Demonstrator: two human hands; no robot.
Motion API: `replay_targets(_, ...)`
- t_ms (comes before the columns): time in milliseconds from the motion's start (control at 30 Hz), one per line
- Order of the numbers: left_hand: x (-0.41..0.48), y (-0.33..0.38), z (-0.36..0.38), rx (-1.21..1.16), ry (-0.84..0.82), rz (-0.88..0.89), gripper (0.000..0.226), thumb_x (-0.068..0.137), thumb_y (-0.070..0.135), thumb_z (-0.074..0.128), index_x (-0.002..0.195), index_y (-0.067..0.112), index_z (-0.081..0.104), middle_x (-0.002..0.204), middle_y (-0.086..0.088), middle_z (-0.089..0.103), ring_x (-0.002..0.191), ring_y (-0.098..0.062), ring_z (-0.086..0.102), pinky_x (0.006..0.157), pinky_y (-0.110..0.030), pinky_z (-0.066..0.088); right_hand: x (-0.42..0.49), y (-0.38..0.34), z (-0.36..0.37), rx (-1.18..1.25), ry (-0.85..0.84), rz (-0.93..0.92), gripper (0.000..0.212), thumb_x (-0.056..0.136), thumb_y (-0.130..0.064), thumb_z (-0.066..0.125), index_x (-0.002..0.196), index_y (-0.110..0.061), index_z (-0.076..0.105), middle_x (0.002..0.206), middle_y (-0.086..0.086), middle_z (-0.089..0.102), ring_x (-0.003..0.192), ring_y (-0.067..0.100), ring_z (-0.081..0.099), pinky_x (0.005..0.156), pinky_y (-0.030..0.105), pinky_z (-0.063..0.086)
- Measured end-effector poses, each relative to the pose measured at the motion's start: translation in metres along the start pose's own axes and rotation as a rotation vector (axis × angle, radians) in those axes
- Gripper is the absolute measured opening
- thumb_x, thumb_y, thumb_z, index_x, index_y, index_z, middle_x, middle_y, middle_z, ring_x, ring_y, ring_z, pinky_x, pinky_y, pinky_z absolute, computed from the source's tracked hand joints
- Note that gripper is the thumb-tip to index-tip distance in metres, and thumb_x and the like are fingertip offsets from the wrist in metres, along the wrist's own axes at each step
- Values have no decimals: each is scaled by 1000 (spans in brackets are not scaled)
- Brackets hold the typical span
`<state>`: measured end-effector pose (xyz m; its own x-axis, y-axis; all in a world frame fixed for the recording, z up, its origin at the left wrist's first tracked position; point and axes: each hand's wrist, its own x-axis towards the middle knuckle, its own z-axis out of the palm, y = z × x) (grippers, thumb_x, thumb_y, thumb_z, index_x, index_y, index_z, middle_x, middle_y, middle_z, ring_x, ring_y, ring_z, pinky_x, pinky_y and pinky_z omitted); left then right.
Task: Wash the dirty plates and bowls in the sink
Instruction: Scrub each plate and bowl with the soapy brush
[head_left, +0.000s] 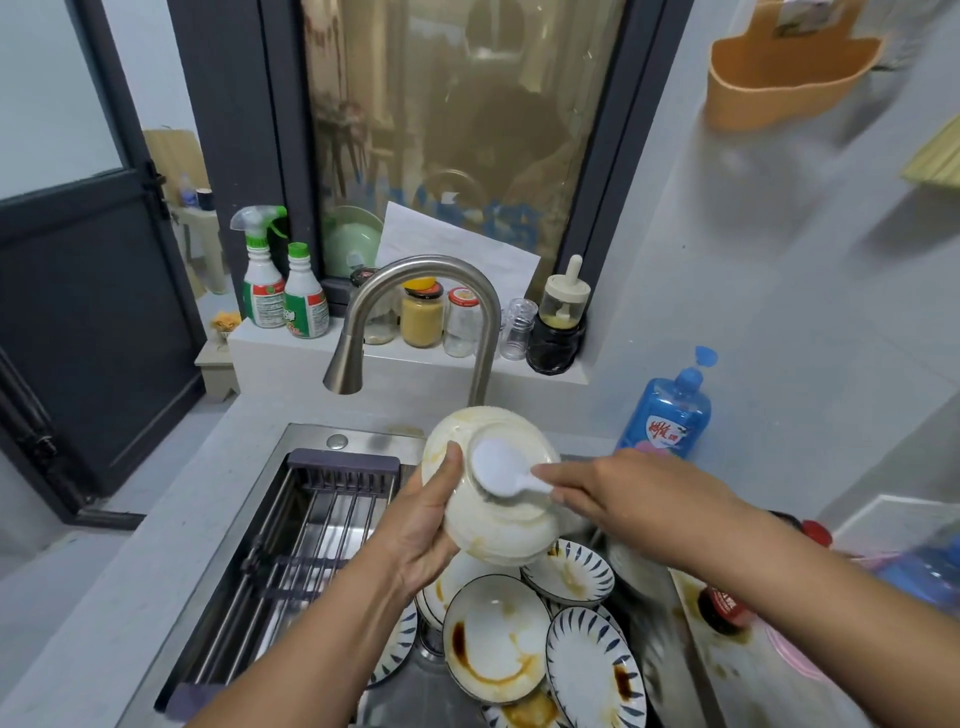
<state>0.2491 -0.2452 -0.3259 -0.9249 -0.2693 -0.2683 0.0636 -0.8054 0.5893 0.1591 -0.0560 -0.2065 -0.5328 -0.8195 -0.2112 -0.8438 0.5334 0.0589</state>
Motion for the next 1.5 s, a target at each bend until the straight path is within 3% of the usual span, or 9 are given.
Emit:
replay_targets(467, -6, -1, 2, 29, -62, -64, 43, 95, 20, 60, 135, 6, 59, 129, -22, 67, 116, -34, 68, 90, -49, 60, 5, 18, 0, 186, 96, 184, 34, 105, -56, 33, 137, -63, 42, 117, -8, 68, 107, 21, 64, 84, 39, 53)
replay_targets(600, -7, 13, -3, 106, -110, -23, 43, 92, 11, 67, 133, 7, 59, 128, -21, 69, 115, -35, 68, 89, -49, 60, 9, 33, 1, 711, 255, 362, 31, 106, -48, 42, 123, -36, 65, 75, -6, 65, 58, 8, 54, 56, 23, 43)
replay_targets(800, -18, 22, 19, 856, -271, 229, 42, 80, 16, 86, 119, 16, 71, 108, 1, 76, 97, -15, 73, 87, -33, 60, 26, 37, -4, 1317, 15, 668, 74, 84, -82, 49, 112, -14, 57, 82, 15, 77, 40, 11, 36, 37, 19, 33)
replay_targets(867, -22, 20, 26, 1190, -443, 416, 34, 90, 19, 78, 122, 23, 70, 113, 20, 73, 105, 2, 66, 100, -21, 47, 30, 37, 1, 1428, -80, 635, 61, 86, -69, 63, 99, -10, 60, 66, 10, 70, 37, 8, 32, 33, 17, 29)
replay_targets(1033, 0, 18, 1, 1801, -473, 949, 47, 88, 56, 66, 135, 50, 59, 155, 25, 42, 154, -3, 18, 127, -47, -1, 33, 40, 32, 1662, 11, 683, 16, 93, -8, 67, 85, -10, 53, 52, 1, 43, 33, 5, 30, 29, 14, 25)
replay_targets(1167, -14, 19, -5, 1459, -219, 484, 103, 65, 56, 88, 144, 64, 24, 152, 47, 11, 144, 22, 4, 121, -25, 11, 32, 42, 51, 1664, 188, 633, 9, 94, -4, 62, 96, -8, 54, 57, 3, 46, 38, 7, 33, 32, 16, 25)
replay_targets(1233, -21, 17, -3, 987, -163, 182, 78, 77, 38, 85, 136, 55, 36, 134, 47, 48, 133, 18, 41, 109, -20, 38, 30, 44, 59, 1666, 226, 603, 11, 95, -7, 63, 103, -7, 56, 60, 4, 47, 41, 8, 33, 33, 17, 26)
replay_targets(1300, -17, 6, -2, 599, -112, -44, 49, 88, 30, 72, 133, 25, 53, 120, 10, 75, 116, -17, 70, 94, -31, 58, 29, 43, 65, 1679, 238, 578, 14, 96, -9, 64, 106, -6, 56, 61, 5, 48, 41, 8, 33, 34, 17, 26)
replay_targets(1500, -9, -20, 0, 283, 100, -192, 27, 102, -6, 45, 124, 8, 53, 112, -25, 74, 95, -44, 74, 73, -47, 65, 21, 36, 60, 1310, 244, 497, 30, 100, -41, 61, 108, -12, 62, 66, 1, 59, 45, 10, 44, 40, 22, 37)
